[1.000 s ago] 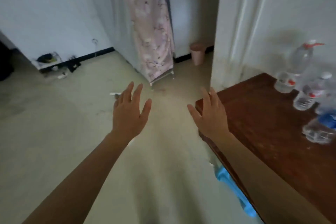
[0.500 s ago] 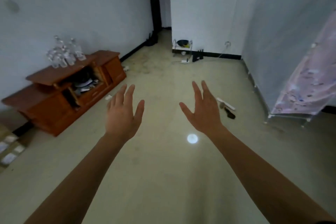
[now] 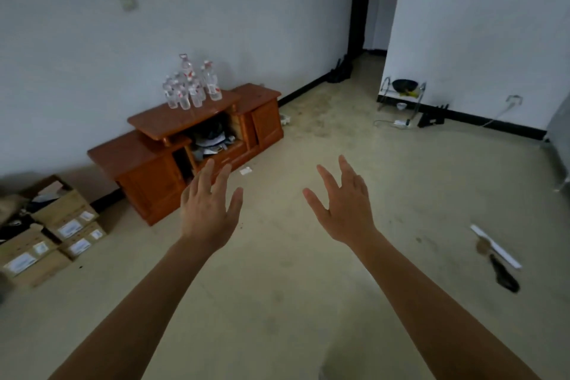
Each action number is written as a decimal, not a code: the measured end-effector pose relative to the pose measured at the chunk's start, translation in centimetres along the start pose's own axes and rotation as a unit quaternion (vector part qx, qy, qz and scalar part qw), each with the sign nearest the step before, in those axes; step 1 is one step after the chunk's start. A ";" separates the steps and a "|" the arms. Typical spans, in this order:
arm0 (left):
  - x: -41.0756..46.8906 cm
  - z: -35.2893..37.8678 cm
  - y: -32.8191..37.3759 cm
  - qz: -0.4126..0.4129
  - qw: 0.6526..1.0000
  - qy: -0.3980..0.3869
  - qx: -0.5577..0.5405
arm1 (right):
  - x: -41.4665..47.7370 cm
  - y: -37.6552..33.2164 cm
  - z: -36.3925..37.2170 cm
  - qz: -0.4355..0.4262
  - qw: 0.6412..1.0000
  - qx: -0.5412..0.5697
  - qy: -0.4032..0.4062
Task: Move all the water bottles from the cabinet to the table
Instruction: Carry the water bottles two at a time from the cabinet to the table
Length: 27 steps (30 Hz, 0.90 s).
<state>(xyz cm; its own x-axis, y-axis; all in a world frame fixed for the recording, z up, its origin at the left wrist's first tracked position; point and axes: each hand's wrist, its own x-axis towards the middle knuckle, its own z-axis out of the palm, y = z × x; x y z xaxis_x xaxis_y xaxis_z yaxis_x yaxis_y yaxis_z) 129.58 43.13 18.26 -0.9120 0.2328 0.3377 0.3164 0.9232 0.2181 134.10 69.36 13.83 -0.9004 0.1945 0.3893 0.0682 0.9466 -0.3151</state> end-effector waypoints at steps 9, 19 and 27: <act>20.0 3.6 -6.3 -0.054 0.998 -0.002 0.011 | 24.8 -2.9 9.3 -0.050 0.996 0.034 -0.058; 40.8 11.7 -22.6 -0.099 0.995 -0.024 0.004 | 46.5 -12.0 26.6 -0.102 0.990 0.042 -0.084; 62.5 13.9 -32.8 -0.097 0.995 -0.004 0.013 | 67.0 -17.9 34.0 -0.102 0.990 0.086 -0.040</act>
<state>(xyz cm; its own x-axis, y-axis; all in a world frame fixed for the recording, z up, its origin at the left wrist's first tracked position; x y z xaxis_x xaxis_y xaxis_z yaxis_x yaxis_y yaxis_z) 58.60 31.62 19.44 -0.9577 0.0517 0.2831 0.1272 0.9585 0.2552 57.93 56.72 16.17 -0.9193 -0.0237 0.3929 -0.1865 0.9053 -0.3817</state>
